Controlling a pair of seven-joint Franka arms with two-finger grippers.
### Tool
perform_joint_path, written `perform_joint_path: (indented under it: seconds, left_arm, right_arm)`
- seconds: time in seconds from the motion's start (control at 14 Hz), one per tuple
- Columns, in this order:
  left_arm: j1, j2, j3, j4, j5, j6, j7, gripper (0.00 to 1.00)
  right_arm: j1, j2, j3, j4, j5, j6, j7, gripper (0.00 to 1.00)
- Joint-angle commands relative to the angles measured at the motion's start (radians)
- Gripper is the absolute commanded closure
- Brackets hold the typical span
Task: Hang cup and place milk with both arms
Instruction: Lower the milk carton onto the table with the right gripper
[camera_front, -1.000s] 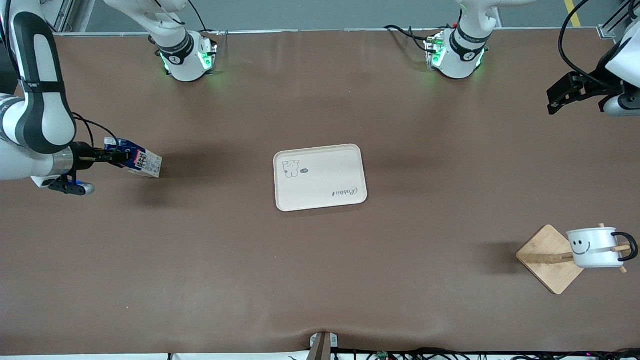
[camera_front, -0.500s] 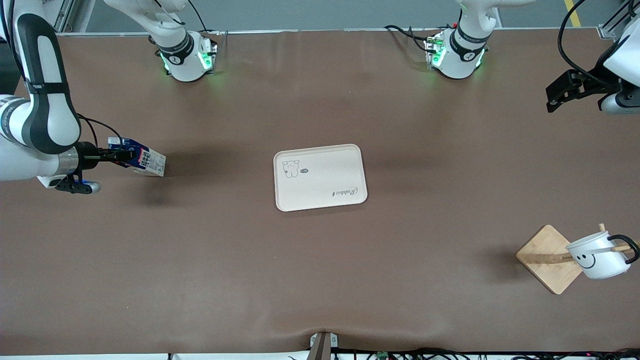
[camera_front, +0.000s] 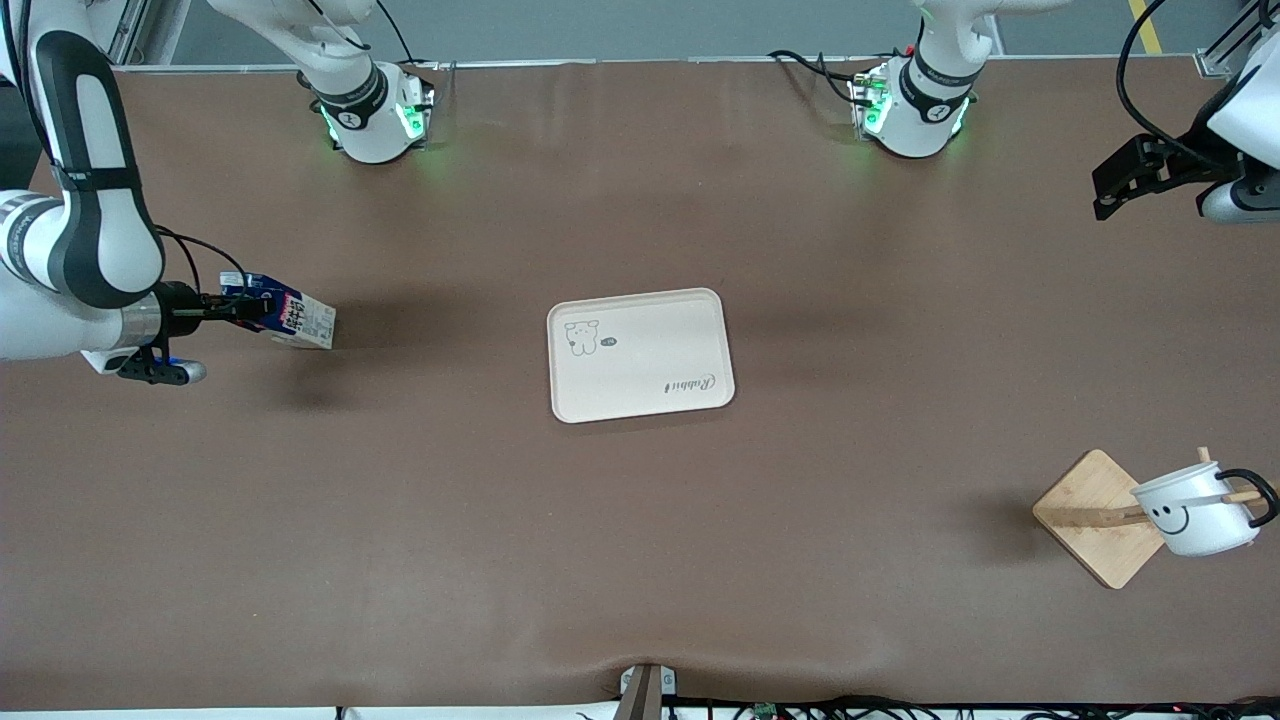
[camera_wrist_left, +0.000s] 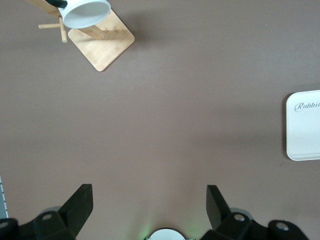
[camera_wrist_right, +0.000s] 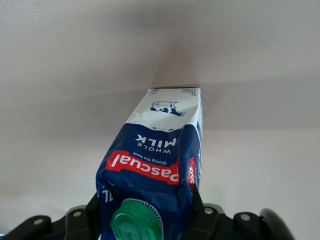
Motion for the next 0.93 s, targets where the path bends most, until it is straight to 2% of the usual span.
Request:
perform_joint_path:
  seconds: [0.0,0.14,0.64,0.86]
  left_arm:
    - [0.002,-0.029,0.009,-0.013,-0.019,-0.012,0.017,0.0]
    - [0.004,-0.031,0.012,-0.013,-0.019,-0.013,0.016,0.0]
    - [0.016,-0.046,0.018,-0.013,-0.019,-0.015,0.016,0.0]
    - [0.018,-0.048,0.018,-0.013,-0.019,-0.015,0.017,0.0]
  right_arm:
    - [-0.034,-0.003,0.012,-0.016,0.018,0.008,-0.02,0.49]
    - [-0.034,-0.003,0.012,-0.017,0.026,0.007,-0.02,0.44]
    - [-0.033,-0.002,0.012,-0.017,0.028,0.007,-0.02,0.43]
    - [-0.034,0.0,0.012,-0.016,0.028,0.008,-0.02,0.36]
